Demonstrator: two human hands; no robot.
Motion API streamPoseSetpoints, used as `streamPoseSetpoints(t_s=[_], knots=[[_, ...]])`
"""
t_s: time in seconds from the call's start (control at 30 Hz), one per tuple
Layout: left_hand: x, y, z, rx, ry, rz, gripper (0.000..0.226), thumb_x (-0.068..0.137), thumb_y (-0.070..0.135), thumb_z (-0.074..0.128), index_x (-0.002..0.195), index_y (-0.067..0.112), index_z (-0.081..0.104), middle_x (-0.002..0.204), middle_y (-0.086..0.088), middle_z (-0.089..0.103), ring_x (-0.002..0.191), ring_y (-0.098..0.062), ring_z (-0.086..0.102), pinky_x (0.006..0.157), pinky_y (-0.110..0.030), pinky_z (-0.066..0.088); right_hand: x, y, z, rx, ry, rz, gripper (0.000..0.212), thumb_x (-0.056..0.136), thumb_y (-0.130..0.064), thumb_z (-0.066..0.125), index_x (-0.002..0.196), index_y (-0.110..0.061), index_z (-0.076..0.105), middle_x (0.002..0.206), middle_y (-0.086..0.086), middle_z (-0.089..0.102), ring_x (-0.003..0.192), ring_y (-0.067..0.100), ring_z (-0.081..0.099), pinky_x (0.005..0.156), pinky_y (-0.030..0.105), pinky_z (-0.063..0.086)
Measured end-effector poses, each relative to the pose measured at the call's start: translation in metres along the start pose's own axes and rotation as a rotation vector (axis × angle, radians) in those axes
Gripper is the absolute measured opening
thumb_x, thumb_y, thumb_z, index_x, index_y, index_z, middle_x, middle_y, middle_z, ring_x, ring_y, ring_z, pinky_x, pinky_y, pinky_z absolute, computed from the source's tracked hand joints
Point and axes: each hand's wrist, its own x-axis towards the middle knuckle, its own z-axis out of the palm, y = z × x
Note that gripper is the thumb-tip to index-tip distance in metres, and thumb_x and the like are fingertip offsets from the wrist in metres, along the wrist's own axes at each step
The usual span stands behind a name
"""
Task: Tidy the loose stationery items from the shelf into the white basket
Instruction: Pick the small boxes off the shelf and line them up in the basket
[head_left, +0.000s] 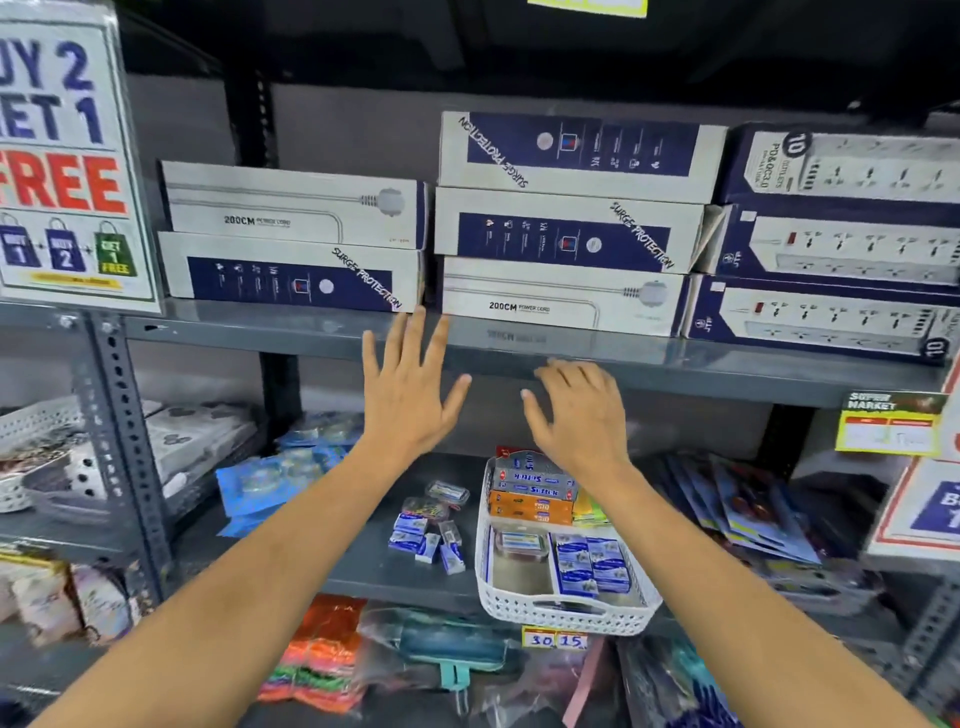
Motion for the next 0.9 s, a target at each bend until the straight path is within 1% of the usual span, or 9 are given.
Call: streamPoseSetpoints(t_s=[0.1,0.23,0.37,0.47,0.53,0.6,0.7,0.8,0.9], knots=[[-0.019,-0.013,0.011,0.008,-0.018,0.027,0.065,0.090,0.050,0.041,0.142,0.012,0.041,0.148,-0.017,0.040,0.138,-0.034,0.034,0.112,-0.061,0.018,-0.012,-0.012,0.023,-0.004,-0.040,-0.069,0.032,0.084,-0.036,0.048,0.096,-0.015,0.070,0.106,0.003,0.070,0.094,0.025,0.064,0.083,0.038,0.050],[-0.052,-0.024,0.030,-0.009,-0.047,0.050,0.063,0.089,0.046,0.044,0.140,0.010,0.044,0.149,-0.015,0.040,0.138,-0.032,0.034,0.113,-0.057,0.014,-0.026,-0.025,0.056,0.030,-0.122,-0.073,0.017,0.076,-0.027,0.066,0.087,-0.014,0.069,0.094,0.002,0.070,0.085,0.026,0.064,0.073,0.035,0.051],[-0.083,-0.031,0.065,-0.004,-0.222,0.037,0.062,0.088,0.047,0.042,0.137,0.011,0.041,0.147,-0.015,0.042,0.137,-0.033,0.037,0.112,-0.060,0.023,-0.035,-0.039,0.086,0.029,-0.233,-0.079,0.015,0.068,-0.024,0.076,0.079,-0.015,0.070,0.080,0.000,0.069,0.073,0.024,0.065,0.063,0.031,0.053],[-0.098,-0.039,0.092,-0.011,-0.360,0.009,0.062,0.086,0.049,0.039,0.134,0.010,0.044,0.141,-0.015,0.049,0.132,-0.033,0.043,0.107,-0.062,0.032,-0.040,-0.047,0.112,0.039,-0.331,-0.091,0.016,0.067,-0.022,0.078,0.077,-0.014,0.069,0.074,0.002,0.068,0.068,0.023,0.067,0.060,0.029,0.055],[-0.106,-0.046,0.113,-0.008,-0.449,-0.017,0.065,0.084,0.051,0.037,0.130,0.008,0.052,0.136,-0.015,0.054,0.127,-0.033,0.049,0.103,-0.061,0.038,-0.042,-0.051,0.131,0.059,-0.418,-0.105,0.014,0.075,-0.022,0.072,0.082,-0.012,0.068,0.077,0.006,0.068,0.074,0.028,0.068,0.067,0.033,0.056],[-0.117,-0.053,0.135,-0.008,-0.537,-0.054,0.064,0.082,0.053,0.042,0.126,0.008,0.056,0.131,-0.013,0.058,0.123,-0.033,0.054,0.100,-0.060,0.041,-0.045,-0.057,0.151,0.065,-0.522,-0.117,0.019,0.086,-0.024,0.059,0.095,-0.010,0.066,0.092,0.010,0.070,0.088,0.031,0.067,0.083,0.038,0.052],[-0.136,-0.063,0.161,-0.041,-0.657,-0.134,0.067,0.082,0.056,0.051,0.130,0.009,0.054,0.134,-0.011,0.056,0.125,-0.032,0.051,0.105,-0.055,0.038,-0.050,-0.064,0.184,-0.027,-0.669,-0.179,0.029,0.092,-0.031,0.048,0.108,-0.013,0.063,0.105,0.010,0.070,0.103,0.027,0.064,0.112,0.038,0.029],[-0.152,-0.076,0.182,-0.066,-0.718,-0.189,0.082,0.081,0.070,0.034,0.133,0.007,0.051,0.135,-0.012,0.054,0.125,-0.033,0.049,0.107,-0.050,0.038,-0.056,-0.071,0.212,-0.097,-0.841,-0.211,0.033,0.090,-0.036,0.052,0.111,-0.013,0.062,0.106,0.011,0.071,0.107,0.028,0.063,0.117,0.044,0.013],[-0.173,-0.092,0.196,-0.082,-0.773,-0.201,0.102,0.076,0.084,0.031,0.133,0.002,0.050,0.135,-0.016,0.055,0.124,-0.034,0.052,0.110,-0.046,0.036,-0.064,-0.074,0.229,-0.102,-0.997,-0.200,0.034,0.086,-0.032,0.060,0.112,-0.010,0.063,0.110,0.012,0.069,0.108,0.031,0.063,0.117,0.048,0.014]])
